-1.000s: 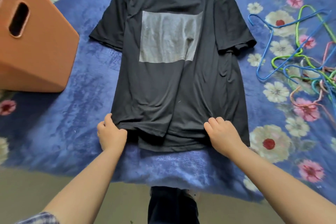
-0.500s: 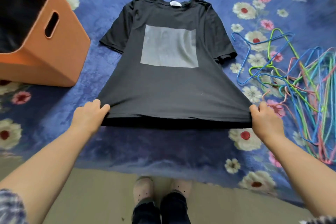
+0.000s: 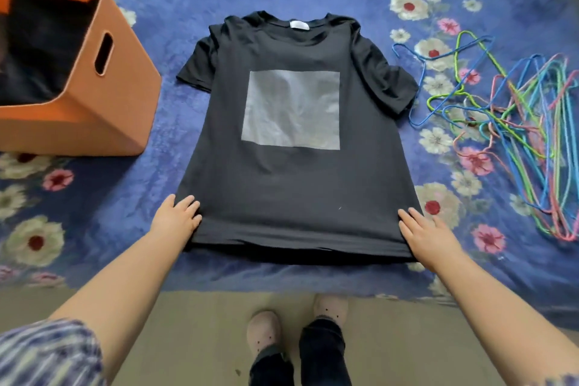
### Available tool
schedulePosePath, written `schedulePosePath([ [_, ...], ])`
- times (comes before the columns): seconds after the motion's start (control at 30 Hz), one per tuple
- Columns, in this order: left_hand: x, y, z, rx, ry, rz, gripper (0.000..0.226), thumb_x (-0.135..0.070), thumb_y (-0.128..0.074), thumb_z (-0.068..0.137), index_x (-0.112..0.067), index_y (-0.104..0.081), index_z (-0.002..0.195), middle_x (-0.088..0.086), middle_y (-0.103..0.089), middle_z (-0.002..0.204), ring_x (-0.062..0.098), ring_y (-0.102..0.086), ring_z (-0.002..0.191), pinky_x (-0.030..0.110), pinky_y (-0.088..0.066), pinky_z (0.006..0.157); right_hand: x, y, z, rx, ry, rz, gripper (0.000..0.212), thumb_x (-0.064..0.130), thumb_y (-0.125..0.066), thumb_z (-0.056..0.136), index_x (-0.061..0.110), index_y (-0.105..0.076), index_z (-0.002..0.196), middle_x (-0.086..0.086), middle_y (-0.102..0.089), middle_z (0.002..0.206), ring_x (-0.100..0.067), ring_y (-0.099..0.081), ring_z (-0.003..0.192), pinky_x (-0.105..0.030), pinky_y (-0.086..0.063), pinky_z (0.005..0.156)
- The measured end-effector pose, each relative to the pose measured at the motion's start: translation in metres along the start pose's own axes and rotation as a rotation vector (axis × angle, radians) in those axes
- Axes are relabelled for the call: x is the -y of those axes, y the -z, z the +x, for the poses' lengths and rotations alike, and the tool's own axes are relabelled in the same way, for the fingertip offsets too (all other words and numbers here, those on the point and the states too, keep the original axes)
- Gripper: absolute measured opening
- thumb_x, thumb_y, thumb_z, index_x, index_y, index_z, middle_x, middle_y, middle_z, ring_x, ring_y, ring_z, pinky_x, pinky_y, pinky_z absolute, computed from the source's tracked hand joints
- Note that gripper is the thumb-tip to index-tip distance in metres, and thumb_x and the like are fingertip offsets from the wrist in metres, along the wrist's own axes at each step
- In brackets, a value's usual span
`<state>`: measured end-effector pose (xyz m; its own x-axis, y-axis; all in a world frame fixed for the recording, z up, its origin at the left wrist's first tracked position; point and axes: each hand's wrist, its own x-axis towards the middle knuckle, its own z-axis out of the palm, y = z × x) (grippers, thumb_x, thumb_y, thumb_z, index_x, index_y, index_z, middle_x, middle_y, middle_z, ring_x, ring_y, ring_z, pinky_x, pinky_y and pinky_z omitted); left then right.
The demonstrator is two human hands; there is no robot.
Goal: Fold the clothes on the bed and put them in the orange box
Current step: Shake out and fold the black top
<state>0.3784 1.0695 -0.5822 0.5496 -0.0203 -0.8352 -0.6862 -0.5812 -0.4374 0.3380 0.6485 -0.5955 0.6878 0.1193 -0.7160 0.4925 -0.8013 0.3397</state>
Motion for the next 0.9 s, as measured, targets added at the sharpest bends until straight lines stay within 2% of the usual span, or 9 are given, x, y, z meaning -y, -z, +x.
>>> schedulePosePath([
  [0.13, -0.019, -0.022, 0.023, 0.022, -0.002, 0.007, 0.066, -0.019, -0.037, 0.099, -0.014, 0.005, 0.149, 0.008, 0.013, 0.156, 0.022, 0.008, 0.145, 0.038, -0.010, 0.114, 0.014, -0.022, 0.013, 0.147, -0.063, -0.070, 0.057, 0.011, -0.020, 0.099, 0.012, 0.007, 0.149, -0.003, 0.017, 0.156, -0.020, 0.010, 0.144, -0.041, -0.012, 0.113],
  [0.33, -0.039, -0.042, 0.028, 0.059, -0.021, -0.003, 0.065, -0.014, -0.030, 0.099, -0.004, 0.014, 0.146, 0.017, 0.021, 0.153, 0.030, 0.014, 0.143, 0.041, -0.013, 0.113, 0.025, -0.028, 0.016, 0.372, -0.101, -0.066, 0.062, 0.009, -0.025, 0.097, 0.006, 0.012, 0.147, -0.009, 0.023, 0.153, -0.024, 0.012, 0.144, -0.044, -0.014, 0.114],
  [0.4, -0.039, -0.031, 0.024, 0.113, -0.048, -0.015, 0.071, -0.016, -0.039, 0.096, -0.003, 0.007, 0.147, 0.020, 0.016, 0.153, 0.032, 0.007, 0.144, 0.041, -0.021, 0.110, 0.027, -0.018, 0.017, 0.443, -0.105, -0.025, 0.068, 0.015, -0.037, 0.095, 0.006, 0.005, 0.148, -0.012, 0.017, 0.155, -0.027, 0.003, 0.145, -0.043, -0.020, 0.112],
  [0.43, -0.034, -0.017, 0.022, 0.131, -0.074, -0.044, 0.068, -0.018, -0.043, 0.094, -0.003, -0.004, 0.148, 0.021, 0.006, 0.155, 0.031, -0.005, 0.144, 0.039, -0.026, 0.107, 0.025, -0.008, 0.020, 0.450, -0.099, -0.005, 0.068, 0.017, -0.043, 0.093, 0.006, -0.006, 0.149, -0.014, 0.006, 0.156, -0.028, -0.009, 0.144, -0.041, -0.025, 0.109],
  [0.5, -0.024, 0.020, 0.024, 0.098, -0.175, -0.104, 0.050, -0.017, -0.046, 0.091, -0.009, -0.037, 0.139, 0.013, -0.032, 0.147, 0.026, -0.036, 0.133, 0.034, -0.034, 0.100, 0.019, 0.018, 0.029, 0.414, -0.036, 0.027, 0.051, 0.015, -0.046, 0.090, 0.009, -0.035, 0.140, -0.012, -0.029, 0.147, -0.026, -0.037, 0.132, -0.035, -0.037, 0.101],
  [0.57, -0.012, 0.062, 0.030, -0.020, -0.257, -0.126, 0.037, -0.013, -0.044, 0.090, -0.015, -0.052, 0.126, 0.004, -0.052, 0.131, 0.024, -0.051, 0.120, 0.033, -0.040, 0.094, 0.009, 0.050, 0.043, 0.347, 0.007, 0.077, 0.040, 0.013, -0.043, 0.089, 0.012, -0.051, 0.128, -0.006, -0.049, 0.134, -0.023, -0.050, 0.122, -0.032, -0.043, 0.095],
  [0.7, 0.008, 0.143, 0.057, -0.162, -0.227, -0.219, 0.038, -0.007, -0.041, 0.088, -0.014, -0.051, 0.124, 0.006, -0.052, 0.124, 0.026, -0.052, 0.114, 0.034, -0.041, 0.083, -0.024, 0.100, 0.080, 0.227, -0.028, 0.237, 0.033, 0.011, -0.042, 0.088, 0.014, -0.057, 0.118, -0.003, -0.057, 0.125, -0.023, -0.056, 0.113, -0.030, -0.044, 0.076],
  [0.77, 0.016, 0.182, 0.072, -0.221, -0.207, -0.301, 0.035, -0.007, -0.039, 0.089, -0.013, -0.050, 0.122, 0.007, -0.052, 0.123, 0.027, -0.052, 0.112, 0.035, -0.042, 0.079, -0.045, 0.113, 0.102, 0.119, -0.114, 0.392, 0.031, 0.013, -0.040, 0.090, 0.012, -0.056, 0.117, -0.006, -0.056, 0.124, -0.026, -0.055, 0.113, -0.029, -0.041, 0.075],
  [0.9, 0.033, 0.249, 0.111, -0.356, -0.170, -0.576, 0.036, -0.014, -0.039, 0.092, -0.012, -0.047, 0.127, 0.009, -0.043, 0.129, 0.028, -0.042, 0.122, 0.038, -0.041, 0.089, -0.100, 0.119, 0.159, -0.146, -0.434, 1.116, 0.034, 0.024, -0.045, 0.093, 0.006, -0.052, 0.120, -0.015, -0.056, 0.122, -0.032, -0.050, 0.117, -0.033, -0.040, 0.089],
])
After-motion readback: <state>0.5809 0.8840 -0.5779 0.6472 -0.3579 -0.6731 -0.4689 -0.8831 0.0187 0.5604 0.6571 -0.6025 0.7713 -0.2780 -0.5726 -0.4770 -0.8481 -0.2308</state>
